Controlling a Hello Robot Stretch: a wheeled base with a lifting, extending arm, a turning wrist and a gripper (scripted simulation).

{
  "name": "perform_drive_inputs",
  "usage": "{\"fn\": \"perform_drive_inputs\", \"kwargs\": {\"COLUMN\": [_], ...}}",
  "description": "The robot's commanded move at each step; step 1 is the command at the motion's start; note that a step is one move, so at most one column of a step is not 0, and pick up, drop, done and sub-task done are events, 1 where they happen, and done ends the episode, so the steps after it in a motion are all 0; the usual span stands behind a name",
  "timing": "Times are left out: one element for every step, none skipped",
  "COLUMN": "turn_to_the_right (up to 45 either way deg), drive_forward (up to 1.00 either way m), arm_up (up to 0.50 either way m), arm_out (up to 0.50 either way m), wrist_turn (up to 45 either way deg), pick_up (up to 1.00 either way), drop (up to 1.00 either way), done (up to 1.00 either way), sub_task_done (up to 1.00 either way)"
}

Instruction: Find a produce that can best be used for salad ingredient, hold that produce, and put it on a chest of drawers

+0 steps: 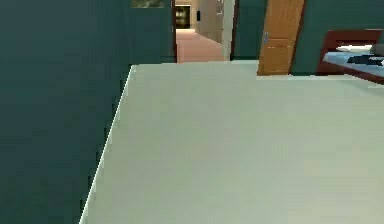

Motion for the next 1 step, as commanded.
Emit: {"fn": "perform_drive_inputs", "kwargs": {"turn_to_the_right": [0.0], "drive_forward": [1.00], "arm_up": [0.00], "arm_out": [0.00], "wrist_turn": [0.0], "pick_up": [0.00], "drop": [0.00], "done": [0.00], "sub_task_done": [0.00]}}
